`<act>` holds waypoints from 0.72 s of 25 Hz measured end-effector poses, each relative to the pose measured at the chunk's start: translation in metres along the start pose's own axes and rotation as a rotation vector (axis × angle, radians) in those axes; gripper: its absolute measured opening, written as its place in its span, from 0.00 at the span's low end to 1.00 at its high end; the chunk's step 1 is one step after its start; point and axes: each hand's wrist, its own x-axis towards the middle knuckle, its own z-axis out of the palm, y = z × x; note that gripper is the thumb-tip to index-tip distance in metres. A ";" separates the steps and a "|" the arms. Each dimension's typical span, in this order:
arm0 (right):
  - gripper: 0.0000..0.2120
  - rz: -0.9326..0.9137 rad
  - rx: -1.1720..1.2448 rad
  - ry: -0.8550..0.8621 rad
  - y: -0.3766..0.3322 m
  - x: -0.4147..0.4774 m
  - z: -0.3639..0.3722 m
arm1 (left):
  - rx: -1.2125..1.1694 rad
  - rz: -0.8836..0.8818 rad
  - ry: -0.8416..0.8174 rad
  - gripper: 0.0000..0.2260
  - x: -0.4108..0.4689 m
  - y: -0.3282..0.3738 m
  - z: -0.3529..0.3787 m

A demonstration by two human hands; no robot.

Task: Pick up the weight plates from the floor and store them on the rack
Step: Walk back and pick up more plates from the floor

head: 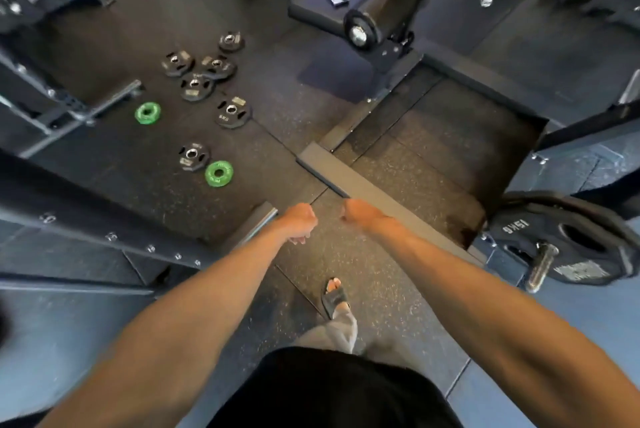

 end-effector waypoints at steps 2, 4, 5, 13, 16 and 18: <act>0.14 -0.048 0.010 -0.020 -0.003 0.044 -0.031 | -0.060 -0.025 0.002 0.13 0.027 0.011 -0.028; 0.14 -0.101 0.006 -0.047 -0.013 0.083 -0.061 | -0.083 -0.042 0.022 0.13 0.058 0.019 -0.058; 0.14 -0.118 0.017 -0.063 -0.020 0.104 -0.075 | -0.110 -0.067 0.036 0.13 0.072 0.022 -0.074; 0.11 -0.251 -0.060 -0.246 -0.070 0.336 -0.186 | -0.232 -0.242 0.128 0.13 0.212 0.039 -0.234; 0.12 -0.299 -0.052 -0.220 -0.107 0.387 -0.246 | -0.312 -0.299 0.194 0.11 0.260 0.044 -0.296; 0.12 -0.297 -0.043 -0.212 -0.129 0.432 -0.268 | -0.356 -0.332 0.208 0.11 0.288 0.048 -0.334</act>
